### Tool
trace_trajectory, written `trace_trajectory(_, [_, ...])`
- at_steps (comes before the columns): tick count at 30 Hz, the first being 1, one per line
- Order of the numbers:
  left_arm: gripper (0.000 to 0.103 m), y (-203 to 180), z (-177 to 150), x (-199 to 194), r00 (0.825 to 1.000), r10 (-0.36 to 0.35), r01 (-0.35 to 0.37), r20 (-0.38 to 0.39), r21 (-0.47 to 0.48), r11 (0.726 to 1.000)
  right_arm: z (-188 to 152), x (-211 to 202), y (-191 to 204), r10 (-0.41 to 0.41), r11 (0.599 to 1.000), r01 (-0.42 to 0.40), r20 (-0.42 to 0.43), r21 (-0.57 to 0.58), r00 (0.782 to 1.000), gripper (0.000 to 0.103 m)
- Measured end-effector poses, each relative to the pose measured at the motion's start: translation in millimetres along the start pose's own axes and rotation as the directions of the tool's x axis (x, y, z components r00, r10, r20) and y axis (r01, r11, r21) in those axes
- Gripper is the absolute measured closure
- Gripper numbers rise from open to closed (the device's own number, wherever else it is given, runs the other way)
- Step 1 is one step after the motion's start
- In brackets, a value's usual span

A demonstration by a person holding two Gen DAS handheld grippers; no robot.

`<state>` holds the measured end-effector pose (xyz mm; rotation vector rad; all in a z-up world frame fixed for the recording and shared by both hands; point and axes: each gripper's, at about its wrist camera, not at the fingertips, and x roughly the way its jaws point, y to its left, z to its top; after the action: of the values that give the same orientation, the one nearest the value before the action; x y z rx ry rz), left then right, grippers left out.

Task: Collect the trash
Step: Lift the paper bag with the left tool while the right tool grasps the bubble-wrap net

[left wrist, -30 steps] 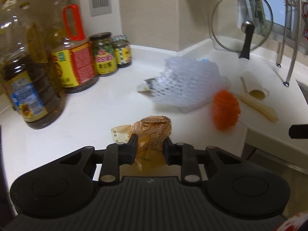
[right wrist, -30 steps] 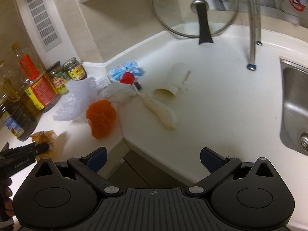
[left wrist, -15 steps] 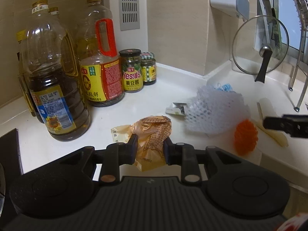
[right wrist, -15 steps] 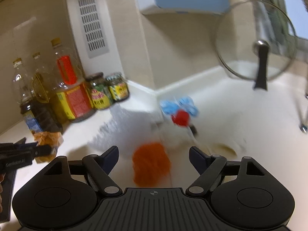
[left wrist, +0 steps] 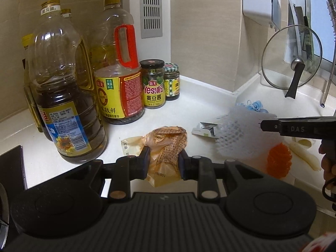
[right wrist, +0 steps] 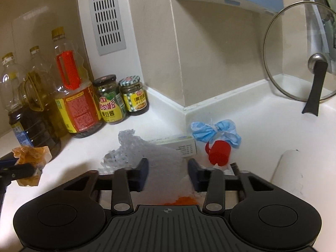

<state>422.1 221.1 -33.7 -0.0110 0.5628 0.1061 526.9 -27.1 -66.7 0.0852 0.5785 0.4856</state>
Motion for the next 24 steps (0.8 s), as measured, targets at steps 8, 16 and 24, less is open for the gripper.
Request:
trace_trajectory(8, [0.078,2,-3,-8,1.0,0.004,-0.004,0.002,-0.011,1.0,3,-20,-1,0.081,0.995,-0.084,0.05,0.062,0.995,0.092])
trace_trajectory(16, [0.078,-9,-6,-35,1.0,0.003,-0.003,0.028,-0.013,1.0,8,-73,3,0.138,0.983,-0.152,0.139,0.1,0.981,0.092])
trace_trajectory(24, [0.078,-36,-17,-76,0.999,-0.01,0.011,0.037,-0.021,1.0,-8,-136,-3,0.155,0.978,-0.173,0.152,0.114,0.976,0.092])
